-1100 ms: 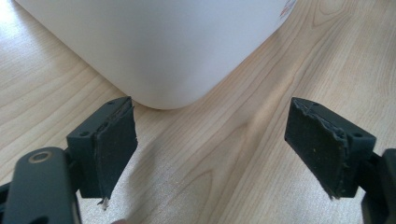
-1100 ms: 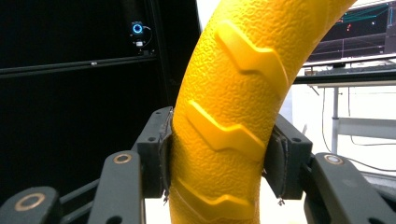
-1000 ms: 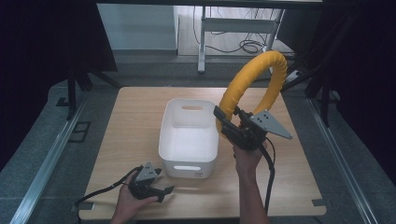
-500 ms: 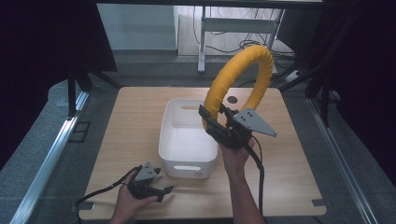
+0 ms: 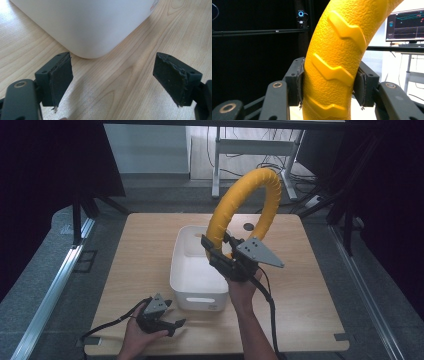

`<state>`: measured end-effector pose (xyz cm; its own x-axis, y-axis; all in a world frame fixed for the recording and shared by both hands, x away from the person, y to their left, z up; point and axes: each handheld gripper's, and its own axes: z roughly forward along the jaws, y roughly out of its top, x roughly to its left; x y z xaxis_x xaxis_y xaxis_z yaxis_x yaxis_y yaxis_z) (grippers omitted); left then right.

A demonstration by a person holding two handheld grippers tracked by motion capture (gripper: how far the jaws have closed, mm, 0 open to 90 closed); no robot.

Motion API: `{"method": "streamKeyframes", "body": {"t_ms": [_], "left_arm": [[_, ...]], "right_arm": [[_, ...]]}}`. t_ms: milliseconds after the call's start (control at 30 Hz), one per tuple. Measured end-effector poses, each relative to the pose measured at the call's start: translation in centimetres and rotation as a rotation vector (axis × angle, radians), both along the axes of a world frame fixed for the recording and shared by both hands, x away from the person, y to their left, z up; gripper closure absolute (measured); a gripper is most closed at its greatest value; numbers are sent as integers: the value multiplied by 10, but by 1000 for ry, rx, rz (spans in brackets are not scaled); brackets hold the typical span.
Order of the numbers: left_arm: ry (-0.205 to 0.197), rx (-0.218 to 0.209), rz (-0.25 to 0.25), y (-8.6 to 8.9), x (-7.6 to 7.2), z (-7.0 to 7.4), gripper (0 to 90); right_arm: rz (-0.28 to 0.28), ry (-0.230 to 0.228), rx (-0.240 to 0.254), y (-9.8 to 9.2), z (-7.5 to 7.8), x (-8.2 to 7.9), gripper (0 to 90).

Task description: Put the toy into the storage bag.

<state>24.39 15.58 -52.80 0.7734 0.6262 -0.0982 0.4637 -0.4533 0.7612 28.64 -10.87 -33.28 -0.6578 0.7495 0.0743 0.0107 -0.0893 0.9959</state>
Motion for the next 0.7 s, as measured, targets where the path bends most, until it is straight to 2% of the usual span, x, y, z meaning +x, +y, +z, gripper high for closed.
{"method": "streamKeyframes", "body": {"t_ms": [233,700], "left_arm": [[0,0,-1,0,0,0,163],[0,-2,-4,0,0,1,163]], "right_arm": [[5,-13,-7,12,-1,-2,490],[24,-58,-21,26,6,-11,490]]}}
